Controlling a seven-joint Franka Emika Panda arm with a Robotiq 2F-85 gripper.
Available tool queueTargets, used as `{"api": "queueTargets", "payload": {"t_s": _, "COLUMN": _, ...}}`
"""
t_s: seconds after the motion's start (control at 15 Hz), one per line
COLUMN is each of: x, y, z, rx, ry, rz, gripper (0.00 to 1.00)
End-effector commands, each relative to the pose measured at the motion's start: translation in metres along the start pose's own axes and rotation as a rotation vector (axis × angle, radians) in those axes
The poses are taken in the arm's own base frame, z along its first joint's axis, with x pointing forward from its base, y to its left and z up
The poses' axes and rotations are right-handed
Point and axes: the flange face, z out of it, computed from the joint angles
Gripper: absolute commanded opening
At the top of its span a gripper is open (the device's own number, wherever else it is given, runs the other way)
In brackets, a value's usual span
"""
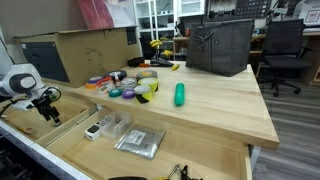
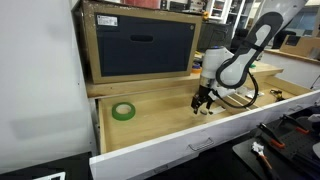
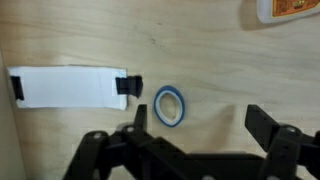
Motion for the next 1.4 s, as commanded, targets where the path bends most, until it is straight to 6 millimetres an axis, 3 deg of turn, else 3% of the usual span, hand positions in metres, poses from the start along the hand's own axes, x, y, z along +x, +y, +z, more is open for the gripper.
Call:
{"api": "queueTargets", "payload": {"t_s": 0.0, "x": 0.007, "y": 0.002, "z": -0.004, "rx": 0.009, "ry": 0.033, "rz": -0.015, "gripper": 1.0}}
{"api": "queueTargets", "payload": {"t_s": 0.87, "x": 0.009, "y": -0.019, "z": 0.004, "rx": 0.045, "ry": 0.009, "rz": -0.031, "gripper": 1.0}}
{"api": "queueTargets", "payload": {"t_s": 1.33, "x": 0.009, "y": -0.017, "z": 0.016, "rx": 0.065, "ry": -0.034, "rz": -0.016, "gripper": 1.0}}
